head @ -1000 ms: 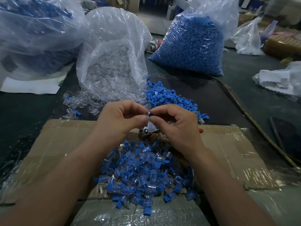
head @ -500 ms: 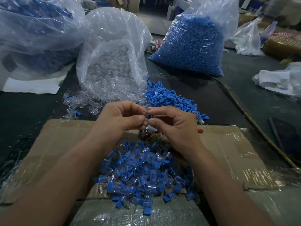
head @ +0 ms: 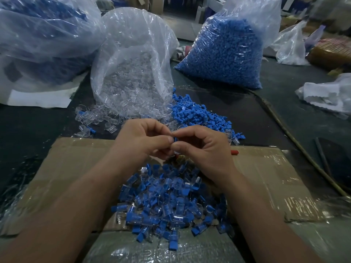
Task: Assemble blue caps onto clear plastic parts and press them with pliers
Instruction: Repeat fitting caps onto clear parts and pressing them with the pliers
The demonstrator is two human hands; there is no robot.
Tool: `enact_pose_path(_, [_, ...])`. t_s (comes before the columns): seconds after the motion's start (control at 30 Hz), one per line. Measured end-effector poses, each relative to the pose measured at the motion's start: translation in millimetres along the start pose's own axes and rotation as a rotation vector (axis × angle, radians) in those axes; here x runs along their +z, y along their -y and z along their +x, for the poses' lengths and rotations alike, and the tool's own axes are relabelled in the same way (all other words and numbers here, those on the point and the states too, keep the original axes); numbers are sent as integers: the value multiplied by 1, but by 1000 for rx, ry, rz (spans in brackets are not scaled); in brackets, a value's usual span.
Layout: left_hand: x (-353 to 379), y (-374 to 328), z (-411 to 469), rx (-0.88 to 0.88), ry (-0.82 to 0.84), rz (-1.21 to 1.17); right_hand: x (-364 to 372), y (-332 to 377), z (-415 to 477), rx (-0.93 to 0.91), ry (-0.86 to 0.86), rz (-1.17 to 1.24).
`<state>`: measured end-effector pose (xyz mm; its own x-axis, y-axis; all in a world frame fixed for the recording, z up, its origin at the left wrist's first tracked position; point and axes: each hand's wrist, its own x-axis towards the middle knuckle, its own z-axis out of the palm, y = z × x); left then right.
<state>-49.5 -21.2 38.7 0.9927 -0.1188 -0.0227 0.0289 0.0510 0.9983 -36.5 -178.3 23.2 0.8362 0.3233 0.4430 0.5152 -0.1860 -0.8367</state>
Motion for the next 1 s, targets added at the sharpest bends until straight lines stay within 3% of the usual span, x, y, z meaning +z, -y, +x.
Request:
enact_pose_path(0.4, [-5, 3, 5, -107, 80, -199, -2, -4, 1, -130, -64, -163])
enact_pose_path(0.8, [-4, 5, 5, -87, 116, -138, -4, -4, 0, -180, 8, -193])
enact_pose_path(0.87, [-4, 6, 4, -79, 118, -109, -8, -3, 1, -107, 36, -225])
enact_pose_path(1.0, [-3, 6, 4, -57, 60, -91, -34, -6, 3, 255, -3, -309])
